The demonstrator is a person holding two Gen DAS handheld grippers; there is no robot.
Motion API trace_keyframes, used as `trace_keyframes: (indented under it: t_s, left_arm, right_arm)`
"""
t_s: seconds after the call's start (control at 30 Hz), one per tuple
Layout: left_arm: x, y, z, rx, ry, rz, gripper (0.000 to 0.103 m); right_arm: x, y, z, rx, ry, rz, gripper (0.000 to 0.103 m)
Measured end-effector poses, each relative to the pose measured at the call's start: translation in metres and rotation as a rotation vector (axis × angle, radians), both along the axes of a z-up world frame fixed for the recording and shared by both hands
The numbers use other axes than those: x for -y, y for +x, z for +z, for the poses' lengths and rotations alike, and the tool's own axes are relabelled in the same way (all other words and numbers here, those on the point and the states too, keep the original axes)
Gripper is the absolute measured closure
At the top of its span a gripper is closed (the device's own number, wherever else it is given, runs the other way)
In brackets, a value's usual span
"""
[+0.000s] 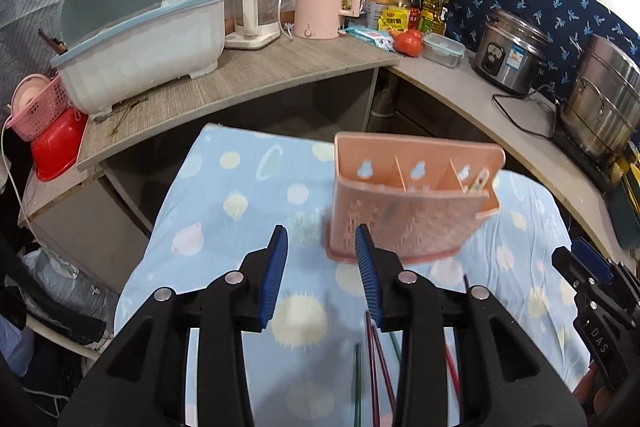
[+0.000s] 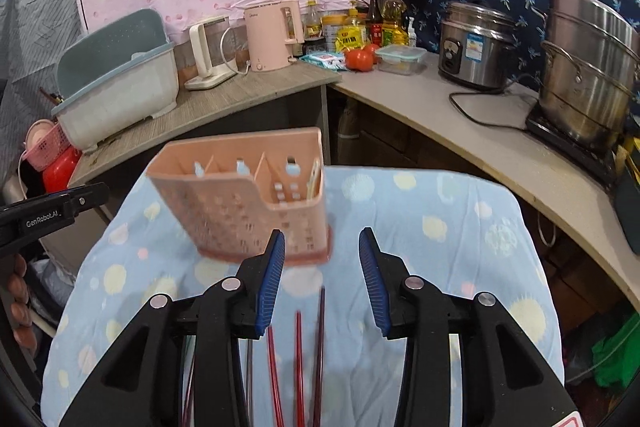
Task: Organize utensils
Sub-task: 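Move both open tools back down to the row of chopsticks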
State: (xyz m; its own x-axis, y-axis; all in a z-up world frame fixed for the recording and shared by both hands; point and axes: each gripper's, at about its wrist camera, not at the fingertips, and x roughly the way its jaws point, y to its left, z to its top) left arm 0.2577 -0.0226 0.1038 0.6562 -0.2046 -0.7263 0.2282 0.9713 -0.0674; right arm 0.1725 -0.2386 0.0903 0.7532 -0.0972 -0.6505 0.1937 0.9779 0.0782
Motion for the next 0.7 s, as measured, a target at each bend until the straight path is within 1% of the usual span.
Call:
trace_keyframes:
  t_s: [0.13,0.33,0.4,0.53,0.7]
  left_arm:
    - [-0.005,-0.03,-0.018,-0.04,0.006,-0.005,0.069]
    - [-0.008,-0.07,-0.043,-0.089,0.037,-0.013,0.069]
    - [-0.009,-0.081,-0.051,-0.109,0.039,-0.016,0.069]
    - [-0.012,-0.105,-0.067,-0.132,0.056,-0.013,0.069]
    - [-0.015,-0.131,-0.087,-0.176,0.051,-0.02,0.069]
  right_arm:
    - [-0.001,-0.035,-0.016,-0.036,0.024,-0.015,0.065]
    - [-0.009,-0.073,-0.039,-0.093,0.02,-0.024,0.065]
    - [-0.012,-0.083,-0.046,-0.106,0.01,-0.025,0.065]
    - [-0.016,-0.1,-0.061,-0.135,0.023,-0.02,0.065]
    - [-0.02,-0.116,-0.082,-0.175,0.04,-0.013,0.065]
